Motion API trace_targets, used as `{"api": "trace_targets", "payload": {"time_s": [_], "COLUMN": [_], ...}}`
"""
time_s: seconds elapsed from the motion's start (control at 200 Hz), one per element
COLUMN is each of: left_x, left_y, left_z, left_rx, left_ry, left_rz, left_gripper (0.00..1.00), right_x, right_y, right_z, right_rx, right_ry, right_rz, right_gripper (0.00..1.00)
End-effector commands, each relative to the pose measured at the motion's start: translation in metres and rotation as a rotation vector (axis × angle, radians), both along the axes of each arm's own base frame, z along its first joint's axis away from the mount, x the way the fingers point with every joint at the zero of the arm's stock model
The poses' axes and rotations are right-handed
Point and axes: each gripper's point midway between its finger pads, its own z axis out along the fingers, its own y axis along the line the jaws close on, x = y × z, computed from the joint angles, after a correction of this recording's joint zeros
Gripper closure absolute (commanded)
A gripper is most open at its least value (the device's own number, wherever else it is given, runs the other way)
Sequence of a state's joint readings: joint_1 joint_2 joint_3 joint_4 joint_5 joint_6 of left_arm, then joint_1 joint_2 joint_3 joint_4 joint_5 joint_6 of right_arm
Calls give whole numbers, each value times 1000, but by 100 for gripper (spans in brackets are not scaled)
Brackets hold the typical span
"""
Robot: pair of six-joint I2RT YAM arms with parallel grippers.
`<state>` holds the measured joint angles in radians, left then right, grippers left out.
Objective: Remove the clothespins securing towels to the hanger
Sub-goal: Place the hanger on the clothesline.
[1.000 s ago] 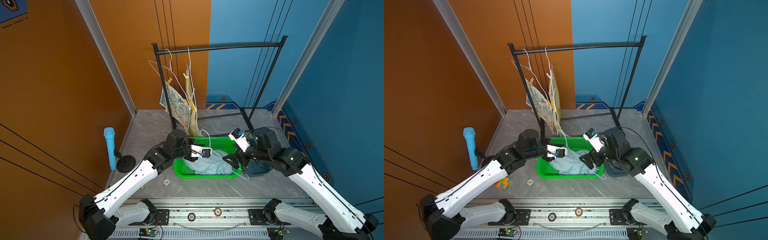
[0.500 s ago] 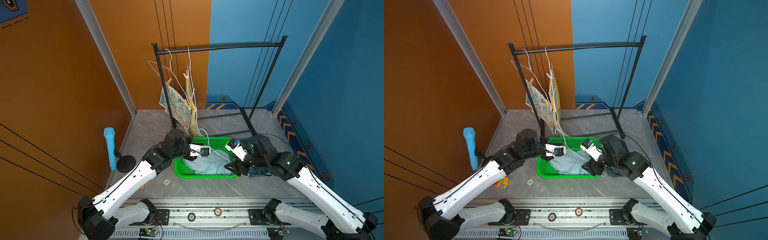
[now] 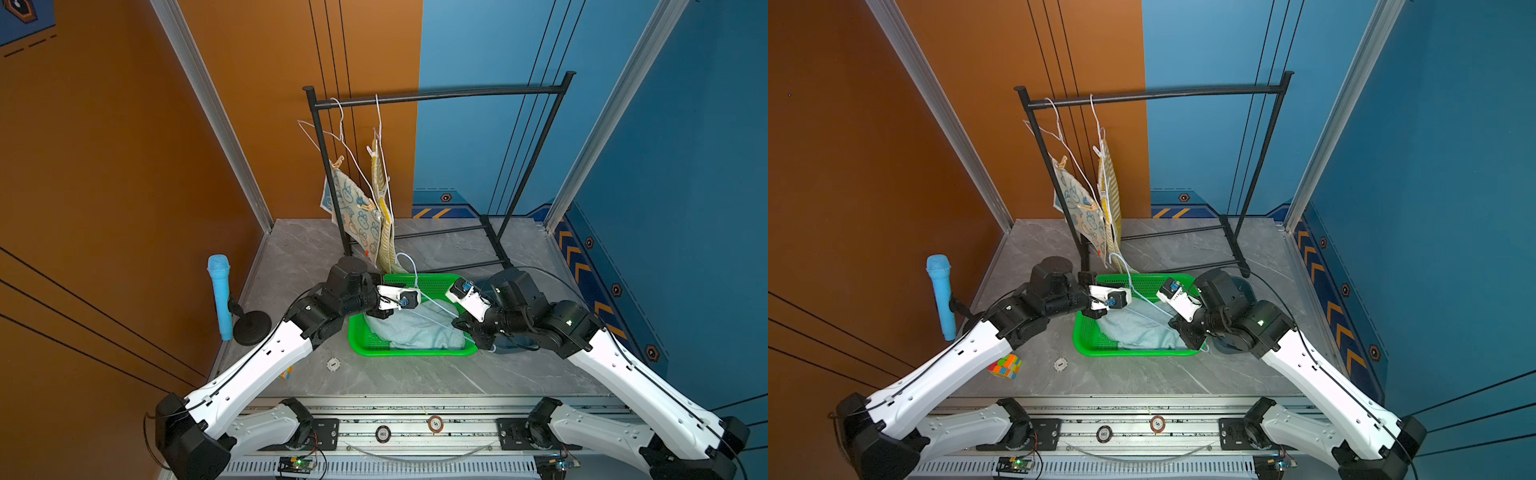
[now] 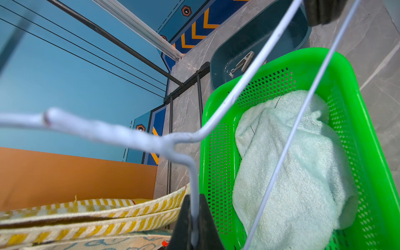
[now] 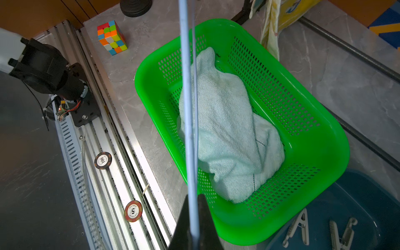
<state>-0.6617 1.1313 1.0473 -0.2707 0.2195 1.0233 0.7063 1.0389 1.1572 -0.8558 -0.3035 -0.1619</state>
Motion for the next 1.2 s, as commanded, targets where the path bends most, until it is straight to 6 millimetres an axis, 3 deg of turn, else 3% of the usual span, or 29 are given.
{"api": "trace_targets", "payload": {"time_s": [0.0, 0.115, 0.255, 0.28, 0.41, 0.596, 0.766, 0.911, 1.156, 1.196], "left_x": [1, 0, 0, -2, 1, 9, 17, 19, 26, 26], "left_y": [3, 2, 6, 8, 17, 42, 65, 83, 130, 139], "left_z": [7, 13, 31, 20, 39, 47, 37, 21, -6, -12], "left_rx": [-48, -72, -137, -130, -240, -386, -478, -527, -529, -515], "left_ry": [11, 8, -11, 11, -22, -12, 49, 99, 129, 129], "left_rz": [29, 30, 51, 58, 101, 232, 359, 460, 677, 715], "left_gripper": [90, 66, 49, 47, 39, 35, 33, 31, 15, 7], "right_x": [8, 7, 3, 1, -5, -2, 19, 46, 96, 103], "right_y": [-12, -19, -29, -31, -48, -81, -103, -107, -105, -105], "right_z": [7, 7, 5, 5, 2, 3, 15, 29, 71, 79], "right_rx": [-23, -45, -74, -77, -103, -113, -83, -13, 179, 213], "right_ry": [-19, -14, -1, 5, 29, 31, 9, -21, -103, -111], "right_rz": [-75, -99, -133, -140, -199, -340, -479, -561, -641, -650], "right_gripper": [100, 100, 100, 100, 100, 100, 100, 100, 100, 100]}}
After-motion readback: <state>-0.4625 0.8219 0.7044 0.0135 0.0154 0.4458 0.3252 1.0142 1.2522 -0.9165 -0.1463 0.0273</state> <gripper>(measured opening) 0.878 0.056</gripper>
